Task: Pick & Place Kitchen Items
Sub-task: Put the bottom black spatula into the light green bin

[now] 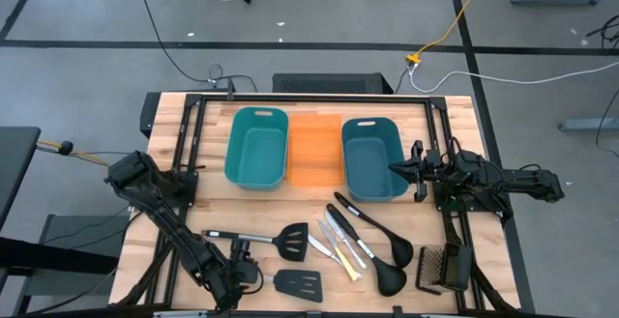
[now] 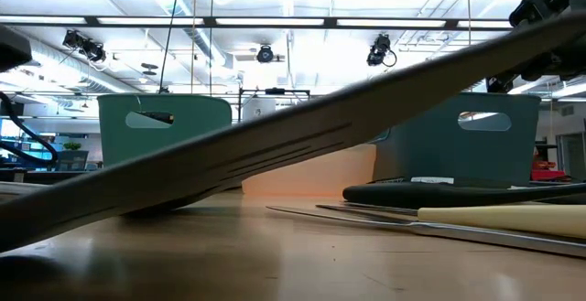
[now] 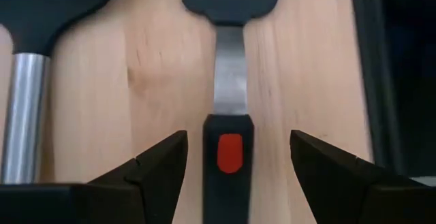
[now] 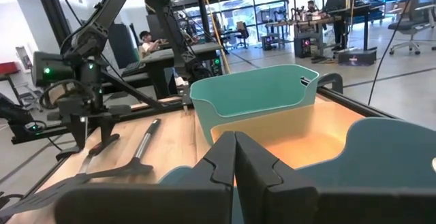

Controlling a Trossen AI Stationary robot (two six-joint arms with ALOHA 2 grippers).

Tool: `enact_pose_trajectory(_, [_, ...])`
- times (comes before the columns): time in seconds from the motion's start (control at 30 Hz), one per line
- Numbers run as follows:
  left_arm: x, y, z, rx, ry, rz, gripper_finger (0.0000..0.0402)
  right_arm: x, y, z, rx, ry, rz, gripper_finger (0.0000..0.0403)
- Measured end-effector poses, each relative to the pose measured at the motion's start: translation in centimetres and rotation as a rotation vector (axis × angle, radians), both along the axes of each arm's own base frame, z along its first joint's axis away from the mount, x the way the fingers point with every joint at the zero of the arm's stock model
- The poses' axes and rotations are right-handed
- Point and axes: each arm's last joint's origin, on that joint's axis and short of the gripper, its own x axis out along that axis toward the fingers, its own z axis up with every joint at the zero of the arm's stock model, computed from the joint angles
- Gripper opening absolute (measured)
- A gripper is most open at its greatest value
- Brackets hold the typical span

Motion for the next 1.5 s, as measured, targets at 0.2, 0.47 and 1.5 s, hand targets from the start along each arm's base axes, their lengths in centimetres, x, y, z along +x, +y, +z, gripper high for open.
enact_pose_trajectory(0.2, [-0.1,-0.1,-1.6,0.071,0.025,0.003,0.0265,0.0,0.0,0.0,0.000,0.000,0.000,0.0011])
enact_pose_trajectory(0.47, [-0.1,-0.1,-1.6,0.067,0.032,-0.005,0.0246,0.0,0.0,0.0,0.026,-0.002,0.000,0.0011])
enact_pose_trajectory(1.5, [-1.8,3.3,11.2,0.326,-0.198,-0.066,0.0114,0.0,0.0,0.0,0.037,-0.002,0.003,0.0011])
